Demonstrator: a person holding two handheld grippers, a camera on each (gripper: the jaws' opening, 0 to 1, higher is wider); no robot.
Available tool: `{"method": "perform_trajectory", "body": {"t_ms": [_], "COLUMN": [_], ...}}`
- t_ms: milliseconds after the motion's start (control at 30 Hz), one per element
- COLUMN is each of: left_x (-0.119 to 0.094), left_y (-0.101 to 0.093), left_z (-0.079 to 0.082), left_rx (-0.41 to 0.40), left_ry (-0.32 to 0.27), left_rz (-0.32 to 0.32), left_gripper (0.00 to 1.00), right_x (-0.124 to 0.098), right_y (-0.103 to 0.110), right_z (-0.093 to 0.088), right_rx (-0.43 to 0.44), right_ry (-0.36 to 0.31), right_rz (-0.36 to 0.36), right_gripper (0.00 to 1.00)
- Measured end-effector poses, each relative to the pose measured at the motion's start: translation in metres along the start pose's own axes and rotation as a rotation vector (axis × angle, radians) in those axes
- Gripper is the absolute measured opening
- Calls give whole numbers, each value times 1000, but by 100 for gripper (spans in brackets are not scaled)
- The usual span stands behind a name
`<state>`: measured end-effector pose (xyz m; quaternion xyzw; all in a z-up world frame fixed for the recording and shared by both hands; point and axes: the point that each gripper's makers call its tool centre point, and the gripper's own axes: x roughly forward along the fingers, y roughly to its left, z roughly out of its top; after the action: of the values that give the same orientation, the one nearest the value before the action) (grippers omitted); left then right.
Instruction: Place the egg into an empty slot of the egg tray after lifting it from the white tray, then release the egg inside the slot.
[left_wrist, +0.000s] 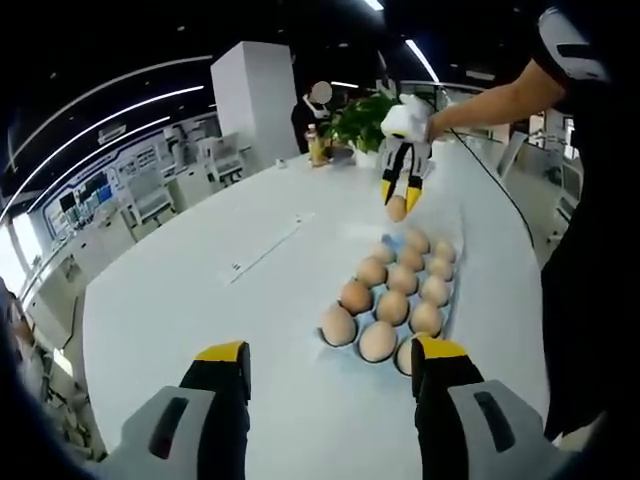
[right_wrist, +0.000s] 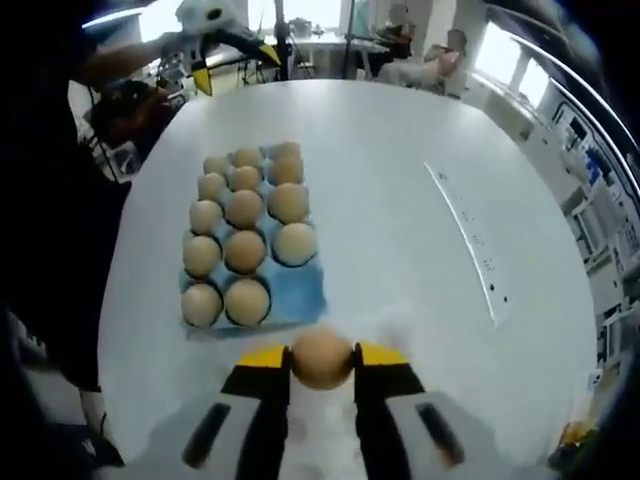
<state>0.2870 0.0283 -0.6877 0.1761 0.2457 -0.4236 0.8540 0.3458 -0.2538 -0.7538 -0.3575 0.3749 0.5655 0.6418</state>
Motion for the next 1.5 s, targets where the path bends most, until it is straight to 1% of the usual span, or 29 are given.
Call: {"method": "perform_trajectory", "body": {"t_ms": [267, 400, 633, 833, 900, 933, 1067, 1100, 1233, 1300, 1500], "left_x": [-2, -3, -2, -4, -5, -5, -5, -5, -7, -6, -6], "left_y": [-1, 0, -2, -1, 0, 0, 0, 0, 1, 1, 1], "left_z": [-1, -1, -2, -2, -3, -3, -5, -5, -6, -7, -6], "left_rx": [0, -1, -2, -6, -6, -7, -10, -10, -12, -13, -12], "left_ry": [1, -1, 0, -3, -3, -3, 0, 0, 2, 3, 3], "left_rz": [3, 5, 2, 8, 11, 11, 9, 10, 12, 12, 10], "left_gripper": [66, 65, 66, 66, 66, 66, 65, 65, 65, 65, 65], "right_x": [8, 12, 26, 36, 39, 42, 48, 49, 54, 55, 58], "right_y": [5, 8, 17, 15, 15, 13, 12, 13, 14, 13, 15], "right_z": [15, 18, 26, 32, 32, 32, 27, 25, 22, 23, 22], "right_rx": [-23, -32, -45, -54, -48, -55, -52, -38, -48, -35, -44], "right_ry": [-19, -21, -22, -24, -27, -24, -5, 4, 12, 9, 22], "right_rz": [24, 33, 63, 76, 89, 82, 93, 109, 110, 117, 137], "right_gripper": [24, 24, 24, 24, 24, 24, 24, 24, 24, 24, 24]}}
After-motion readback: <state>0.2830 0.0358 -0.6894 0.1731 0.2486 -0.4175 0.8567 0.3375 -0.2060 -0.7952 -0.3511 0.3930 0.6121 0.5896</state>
